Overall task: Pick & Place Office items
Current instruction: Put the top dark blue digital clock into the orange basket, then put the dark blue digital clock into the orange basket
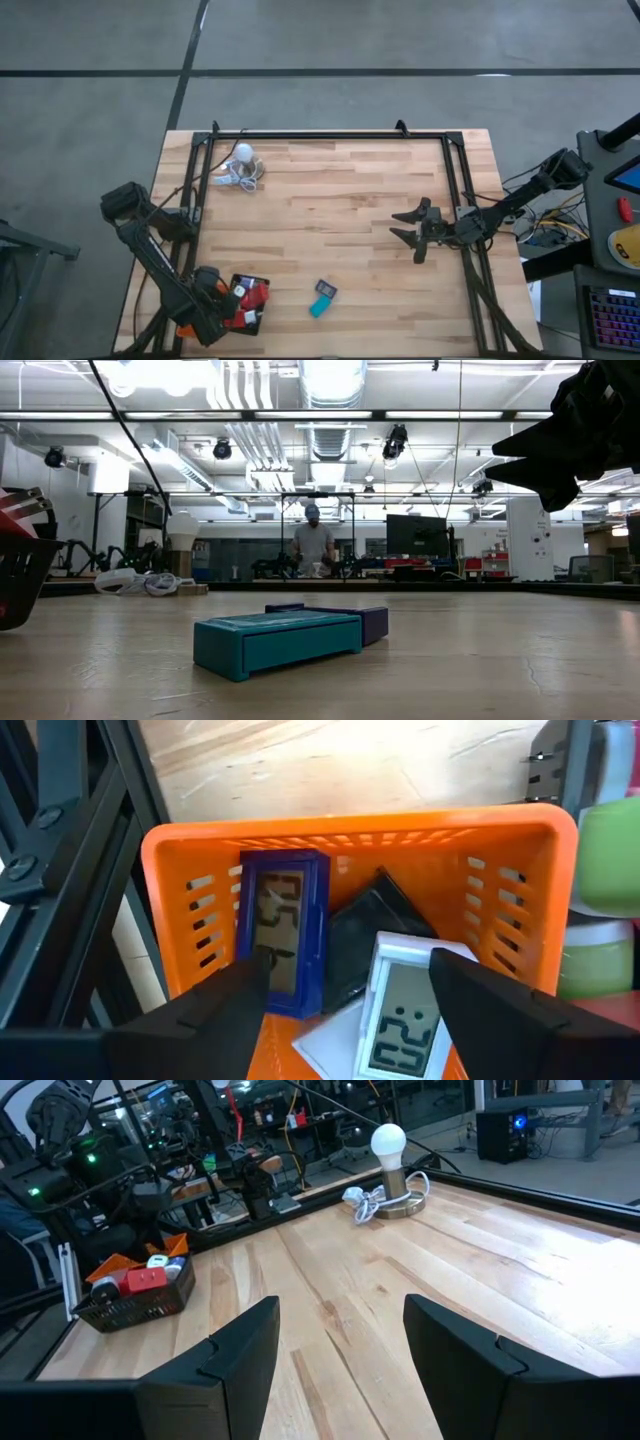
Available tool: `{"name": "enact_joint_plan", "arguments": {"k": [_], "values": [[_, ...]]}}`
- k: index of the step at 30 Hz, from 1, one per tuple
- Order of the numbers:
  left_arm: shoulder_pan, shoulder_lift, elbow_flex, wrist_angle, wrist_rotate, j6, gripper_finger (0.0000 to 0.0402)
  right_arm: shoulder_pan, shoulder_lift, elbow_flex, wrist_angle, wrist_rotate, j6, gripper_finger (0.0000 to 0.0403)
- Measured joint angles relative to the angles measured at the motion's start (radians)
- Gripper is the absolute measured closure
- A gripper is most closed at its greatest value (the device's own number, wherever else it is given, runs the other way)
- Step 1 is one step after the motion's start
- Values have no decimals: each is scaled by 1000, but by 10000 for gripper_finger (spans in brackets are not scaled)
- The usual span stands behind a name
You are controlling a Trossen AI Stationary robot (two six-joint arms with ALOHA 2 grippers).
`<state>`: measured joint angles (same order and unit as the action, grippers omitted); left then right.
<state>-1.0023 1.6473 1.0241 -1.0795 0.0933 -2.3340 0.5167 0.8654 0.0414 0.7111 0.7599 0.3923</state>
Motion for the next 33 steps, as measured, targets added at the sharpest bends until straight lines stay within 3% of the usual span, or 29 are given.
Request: {"name": "enact_joint_plan", "arguments": {"k": [9, 13, 18, 27, 33], "values": [[1, -61, 44, -79, 23, -10, 120, 0, 0, 0, 0, 0, 0, 193], [1, -81, 110, -194, -94, -10, 121, 0, 0, 0, 0, 0, 0, 193], [21, -81, 179, -290, -343, 77, 120, 0, 0, 0, 0, 0, 0, 193], [155, -80, 182, -202, -770, 463, 120, 0, 0, 0, 0, 0, 0, 193], [282, -78, 141, 156, -928, 1026, 120, 0, 0, 0, 0, 0, 0, 193]]}}
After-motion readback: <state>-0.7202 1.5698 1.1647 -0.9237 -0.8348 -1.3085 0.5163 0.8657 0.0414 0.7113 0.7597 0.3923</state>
